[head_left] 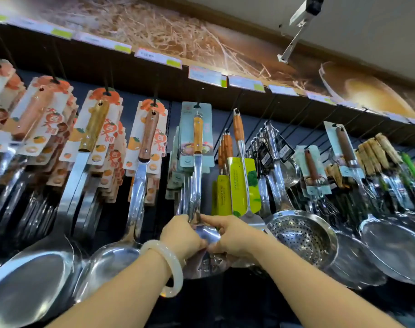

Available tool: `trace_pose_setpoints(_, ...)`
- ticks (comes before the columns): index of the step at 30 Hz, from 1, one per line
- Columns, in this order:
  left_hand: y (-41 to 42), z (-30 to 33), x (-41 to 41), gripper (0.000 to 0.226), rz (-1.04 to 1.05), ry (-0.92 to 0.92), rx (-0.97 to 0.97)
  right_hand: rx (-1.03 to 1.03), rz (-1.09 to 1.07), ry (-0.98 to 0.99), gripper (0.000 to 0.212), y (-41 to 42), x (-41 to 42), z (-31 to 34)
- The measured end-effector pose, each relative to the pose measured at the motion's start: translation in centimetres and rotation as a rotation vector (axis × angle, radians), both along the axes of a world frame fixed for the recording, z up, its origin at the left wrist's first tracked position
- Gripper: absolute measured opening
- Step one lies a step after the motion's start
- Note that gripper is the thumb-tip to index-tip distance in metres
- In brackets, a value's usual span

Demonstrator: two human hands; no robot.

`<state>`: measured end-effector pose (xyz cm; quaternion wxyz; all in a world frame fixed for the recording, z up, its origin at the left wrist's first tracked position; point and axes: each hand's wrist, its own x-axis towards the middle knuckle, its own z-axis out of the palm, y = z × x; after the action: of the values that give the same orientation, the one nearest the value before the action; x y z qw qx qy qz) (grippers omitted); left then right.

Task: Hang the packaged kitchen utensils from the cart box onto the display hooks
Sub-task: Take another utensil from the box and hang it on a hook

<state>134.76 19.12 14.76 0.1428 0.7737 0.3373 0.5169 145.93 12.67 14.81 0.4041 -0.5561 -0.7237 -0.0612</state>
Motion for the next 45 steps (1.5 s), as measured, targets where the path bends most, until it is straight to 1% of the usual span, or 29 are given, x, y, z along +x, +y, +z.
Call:
trace_pose_setpoints(2,-0.9,-0.3,-0.2,0.053,0.075,0.074,0.02,0.027,-0.061,-0.05,0.062,-0.6,-0.6,-0.1)
trace_pose_setpoints(3,-1.5,-0.3,-0.4,0.055,0.158,0.12,0.047,0.039,-0.11,-0.086,0.059,-0.8,-0.9,-0.2)
trace_pose_setpoints(5,-2.9,-0.1,-0.7,0.063,0.31,0.2,0.206,0.083,-0.244,-0.209,0.053,-1.8,-1.5,-0.3)
trace_pose_setpoints(6,-3.6,-0.1,-0.6,0.071,0.342,0.229,0.316,0.106,-0.308,-0.277,0.053,-2.5,-1.7,-0.5)
trace_pose_setpoints(8,-5.1,0.1,0.2,0.082,0.336,0.27,0.511,0.166,-0.409,-0.338,0.057,-5.0,-1.7,-0.4)
trace_pose_setpoints(10,-6.5,0.1,1.6,0.081,0.295,0.289,0.633,0.239,-0.519,-0.346,0.055,-7.9,-0.5,-0.4)
trace_pose_setpoints(13,-10.1,-1.5,5.5,0.081,0.139,0.291,0.703,0.243,-0.764,-0.346,0.059,-13.4,2.7,-2.7)
trace_pose_setpoints(14,-11.4,-2.5,6.9,0.079,0.044,0.288,0.717,0.216,-0.839,-0.338,0.06,-15.4,3.9,-3.9)
trace_pose_setpoints(16,-14.2,-5.2,10.2,0.067,-0.18,0.287,0.762,0.167,-0.966,-0.304,0.06,-19.6,6.1,-6.8)
trace_pose_setpoints(18,-17.1,-8.9,13.6,0.06,-0.366,0.341,0.8,0.099,-1.06,-0.21,0.061,-23.6,8.2,-10.2)
trace_pose_setpoints(20,-20.4,-13.5,17.1,0.059,-0.528,0.419,0.803,0.028,-1.122,-0.1,0.061,-27.7,10.4,-14.2)
trace_pose_setpoints(22,-23.7,-19.4,20.5,0.063,-0.673,0.53,0.732,-0.086,-1.236,0.012,0.055,-31.6,12.4,-18.7)
trace_pose_setpoints(25,-27.3,-30.2,24.5,0.068,-0.828,0.781,0.587,-0.293,-1.358,0.205,0.05,-36.2,15.5,-27.2)
trace_pose_setpoints(27,-29.3,-37.7,26.3,0.069,-0.906,0.918,0.484,-0.443,-1.381,0.356,0.044,-38.5,17.4,-33.7)
trace_pose_setpoints(29,-31.5,-44.4,27.2,0.068,-0.972,1.044,0.371,-0.598,-1.394,0.485,0.044,-40.1,18.5,-40.3)
trace_pose_setpoints(32,-34.4,-52.7,27.3,0.068,-1.075,1.232,0.199,-0.859,-1.379,0.654,0.055,-41.4,20.0,-49.6)
trace_pose_setpoints(34,-35.7,-57.4,27.5,0.069,-1.122,1.327,0.106,-0.964,-1.372,0.774,0.049,-41.8,21.1,-55.3)
trace_pose_setpoints(36,-36.7,-61.7,28.2,0.069,-1.153,1.376,0.048,-1.01,-1.377,0.936,0.048,-42.2,21.8,-60.2)
trace_pose_setpoints(37,-37.2,-63.8,28.7,0.068,-1.161,1.398,0.03,-1.002,-1.392,1.034,0.049,-42.4,22.0,-62.4)
trace_pose_setpoints(40,-38.7,-68.5,30.0,0.065,-1.174,1.492,-0.041,-0.875,-1.476,1.365,0.051,-43.0,22.8,-69.1)
trace_pose_setpoints(42,-39.5,-70.9,30.7,0.066,-1.205,1.524,-0.135,-0.842,-1.56,1.493,0.054,-43.6,23.2,-72.8)
trace_pose_setpoints(45,-40.1,-73.9,31.5,0.062,-1.235,1.527,-0.269,-0.714,-1.649,1.666,0.055,-44.7,23.7,-77.0)
